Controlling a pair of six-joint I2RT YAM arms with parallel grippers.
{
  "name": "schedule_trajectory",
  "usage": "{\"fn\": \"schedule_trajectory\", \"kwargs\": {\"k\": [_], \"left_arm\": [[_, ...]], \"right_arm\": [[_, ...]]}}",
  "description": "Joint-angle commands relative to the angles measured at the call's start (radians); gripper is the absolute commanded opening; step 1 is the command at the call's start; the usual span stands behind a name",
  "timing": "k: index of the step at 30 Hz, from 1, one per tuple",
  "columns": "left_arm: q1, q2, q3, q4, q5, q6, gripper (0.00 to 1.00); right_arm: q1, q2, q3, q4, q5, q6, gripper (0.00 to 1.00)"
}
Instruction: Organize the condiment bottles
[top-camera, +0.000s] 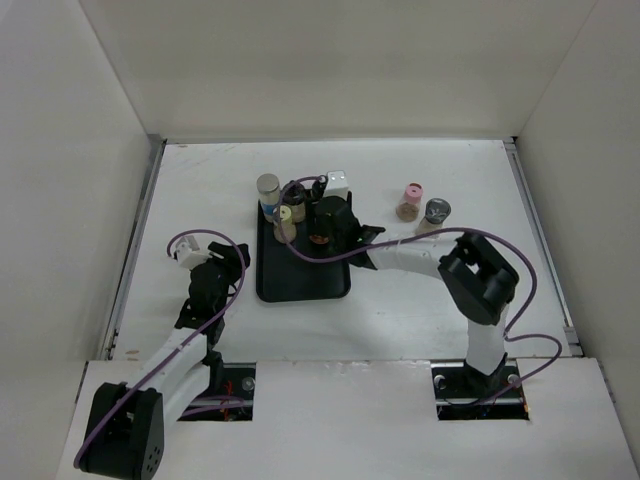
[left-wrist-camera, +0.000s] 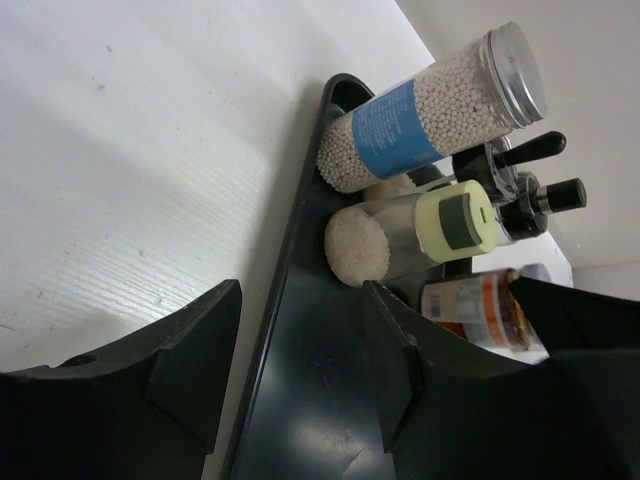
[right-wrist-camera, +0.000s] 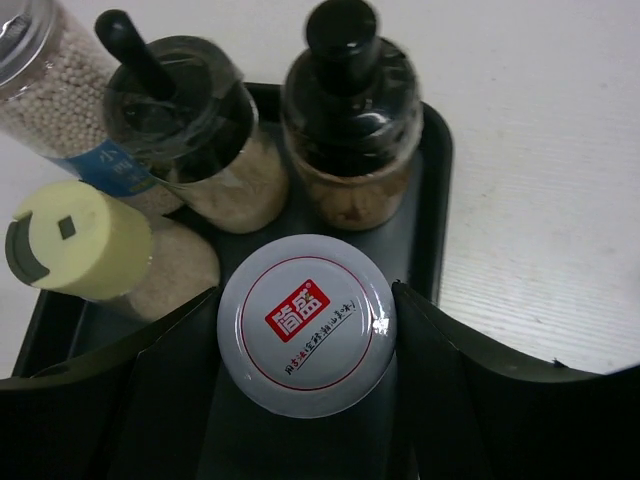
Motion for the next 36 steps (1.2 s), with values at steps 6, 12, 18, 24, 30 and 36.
{"fn": "schedule_trajectory", "kwargs": {"k": [6,12,18,24,30,36], "left_arm": [[0.0,-0.007,0.016,0.039,0.007,0.006,0.49],[0.003,-0.018,0.015,0.036,-0.002,0.013,0.49],[0.0,-0.029,0.013,0.034,-0.013,0.013,0.49],[-0.008,-0.02,0.015,0.042,-0.011,0.01,0.49],[-0.025,0.025,0.021,0.063,-0.013,0.004,0.49],[-0.042,0.005,0.016,0.053,-0.037,-0.002,0.49]], "right_arm": [[0.003,0.118,0.187,0.105,-0.005,-0.022,0.54],[0.009,0.107,0.202,0.098,-0.005,-0.024,0.8],[0.009,-0.122,0.027,0.091,-0.007,-0.028,0.91],[-0.075,-0.469,-0.267,0.06,0.085,-0.024,0.46],[-0.313,-0.677,-0.369,-0.148,0.171,0.056,0.49],[-0.411,-0.646,-0.32,-0.267,0.192,0.081,1.0]]}}
